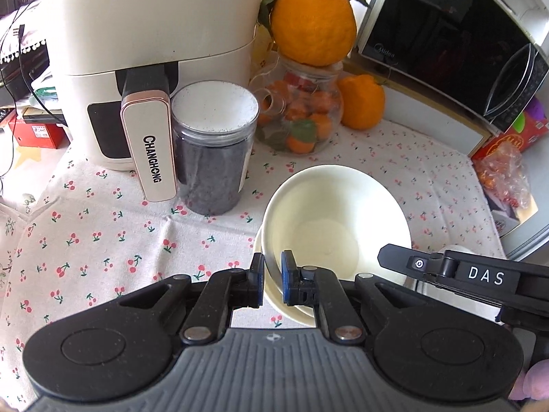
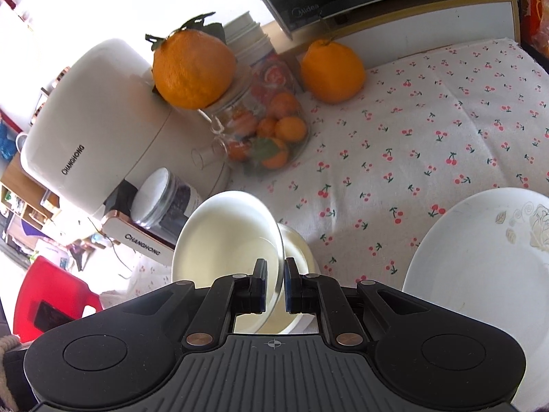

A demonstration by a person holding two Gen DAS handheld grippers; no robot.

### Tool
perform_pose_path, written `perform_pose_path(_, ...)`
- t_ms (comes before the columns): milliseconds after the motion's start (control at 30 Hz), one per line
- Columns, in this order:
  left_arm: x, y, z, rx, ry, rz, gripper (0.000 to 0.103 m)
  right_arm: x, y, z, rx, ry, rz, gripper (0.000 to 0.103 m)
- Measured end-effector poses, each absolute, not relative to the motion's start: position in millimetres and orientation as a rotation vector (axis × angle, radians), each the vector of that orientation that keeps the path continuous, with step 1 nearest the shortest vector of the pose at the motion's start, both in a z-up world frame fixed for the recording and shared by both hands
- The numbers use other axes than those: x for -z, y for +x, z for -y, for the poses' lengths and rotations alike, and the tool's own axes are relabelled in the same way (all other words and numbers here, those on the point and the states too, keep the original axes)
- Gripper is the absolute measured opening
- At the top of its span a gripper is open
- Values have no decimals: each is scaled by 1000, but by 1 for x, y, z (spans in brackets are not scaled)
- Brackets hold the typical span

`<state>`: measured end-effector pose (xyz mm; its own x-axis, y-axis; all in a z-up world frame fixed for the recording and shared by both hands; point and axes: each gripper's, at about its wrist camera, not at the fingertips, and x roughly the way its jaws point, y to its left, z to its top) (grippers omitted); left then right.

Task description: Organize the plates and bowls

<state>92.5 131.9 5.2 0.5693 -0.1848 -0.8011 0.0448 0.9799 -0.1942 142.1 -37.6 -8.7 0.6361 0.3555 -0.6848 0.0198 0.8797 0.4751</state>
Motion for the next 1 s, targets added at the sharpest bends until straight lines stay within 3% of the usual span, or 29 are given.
perform_pose_path(1000,12,95,-127,140,-68,-1002,15,19,144,20,-171,234,-891,15)
